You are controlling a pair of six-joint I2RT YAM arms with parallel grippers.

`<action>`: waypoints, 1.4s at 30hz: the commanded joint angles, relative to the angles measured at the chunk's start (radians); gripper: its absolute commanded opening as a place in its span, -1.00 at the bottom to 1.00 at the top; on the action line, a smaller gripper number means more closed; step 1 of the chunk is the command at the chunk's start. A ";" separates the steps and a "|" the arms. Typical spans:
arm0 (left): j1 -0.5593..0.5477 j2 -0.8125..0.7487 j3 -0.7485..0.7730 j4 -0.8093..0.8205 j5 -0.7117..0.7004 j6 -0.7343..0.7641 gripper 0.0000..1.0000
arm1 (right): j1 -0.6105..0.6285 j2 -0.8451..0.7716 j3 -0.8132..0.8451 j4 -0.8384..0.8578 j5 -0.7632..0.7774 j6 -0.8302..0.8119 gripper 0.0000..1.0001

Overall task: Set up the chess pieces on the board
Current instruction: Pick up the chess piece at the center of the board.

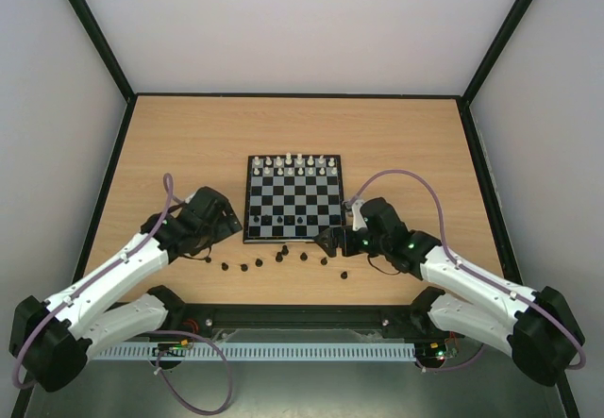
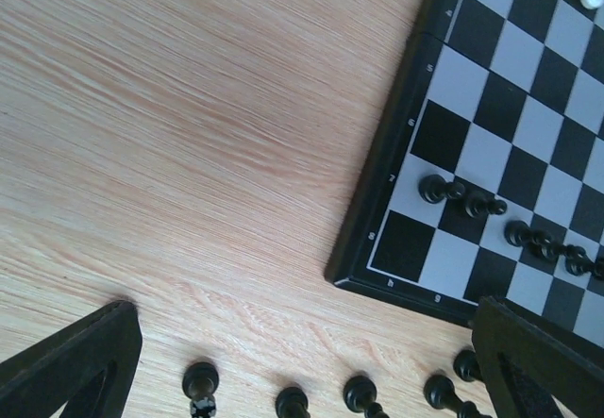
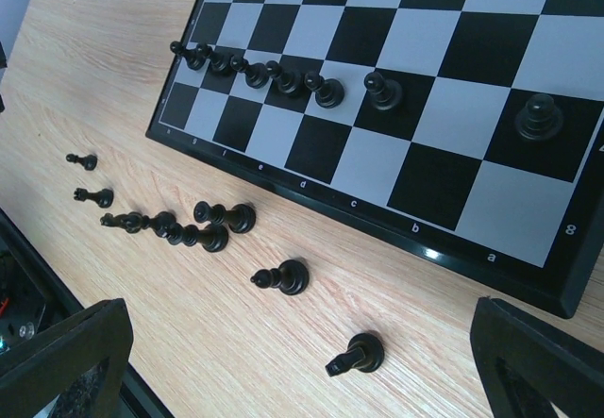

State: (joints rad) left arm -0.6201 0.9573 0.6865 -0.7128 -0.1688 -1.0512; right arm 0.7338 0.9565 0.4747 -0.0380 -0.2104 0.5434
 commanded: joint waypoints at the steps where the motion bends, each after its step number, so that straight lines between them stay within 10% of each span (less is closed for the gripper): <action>1: 0.044 0.008 -0.015 -0.044 0.012 -0.007 0.98 | 0.007 -0.010 -0.014 0.009 0.013 0.003 0.97; 24: 0.157 0.116 -0.118 -0.101 0.158 0.059 0.96 | 0.007 0.064 -0.020 0.050 -0.074 0.001 0.97; 42: 0.160 0.090 -0.142 -0.091 0.115 0.042 0.27 | 0.013 0.021 -0.026 0.044 -0.105 0.004 0.97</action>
State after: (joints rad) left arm -0.4660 1.0554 0.5529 -0.7826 -0.0414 -1.0134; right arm 0.7403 0.9997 0.4622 0.0059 -0.2966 0.5438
